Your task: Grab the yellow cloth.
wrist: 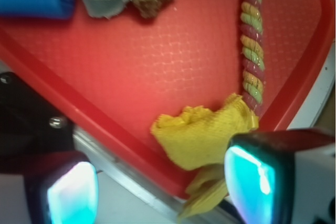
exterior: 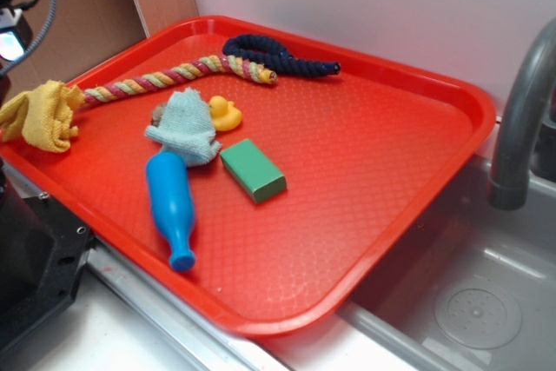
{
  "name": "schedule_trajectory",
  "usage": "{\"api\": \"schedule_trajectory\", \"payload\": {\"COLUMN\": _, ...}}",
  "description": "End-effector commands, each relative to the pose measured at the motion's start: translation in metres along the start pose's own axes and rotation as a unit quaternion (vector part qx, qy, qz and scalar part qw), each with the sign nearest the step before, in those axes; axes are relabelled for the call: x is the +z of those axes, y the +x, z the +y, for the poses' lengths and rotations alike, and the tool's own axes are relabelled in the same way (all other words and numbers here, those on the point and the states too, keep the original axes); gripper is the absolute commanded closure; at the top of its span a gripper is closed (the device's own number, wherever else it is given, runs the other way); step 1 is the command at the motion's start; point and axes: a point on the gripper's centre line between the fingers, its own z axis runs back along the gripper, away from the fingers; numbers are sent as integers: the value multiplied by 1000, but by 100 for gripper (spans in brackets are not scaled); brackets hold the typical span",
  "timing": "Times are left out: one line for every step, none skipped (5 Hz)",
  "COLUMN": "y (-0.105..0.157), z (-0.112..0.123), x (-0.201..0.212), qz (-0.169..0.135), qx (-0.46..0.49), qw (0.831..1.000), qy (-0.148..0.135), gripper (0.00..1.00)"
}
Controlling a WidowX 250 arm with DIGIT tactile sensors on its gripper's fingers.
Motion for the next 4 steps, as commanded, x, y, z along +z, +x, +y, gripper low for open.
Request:
{"api": "schedule_trajectory", "payload": {"y": -6, "z": 41, "x": -30, "qz": 19, "qx": 5, "qw": 1000, "qy": 2, "gripper": 0}}
{"api": "schedule_trajectory", "payload": {"y": -4, "z": 39, "x": -55, "qz": 39, "qx": 1, "qw": 999, "qy": -25, "gripper": 0}}
{"api": "schedule_trajectory", "payload": {"y": 7, "z": 36, "x": -69, "qz": 47, "qx": 0, "qw": 998, "qy": -30, "gripper": 0}}
{"api": "schedule_trajectory", "payload": {"y": 16, "z": 31, "x": -78, "qz": 52, "qx": -9, "qw": 998, "qy": -40, "gripper": 16}}
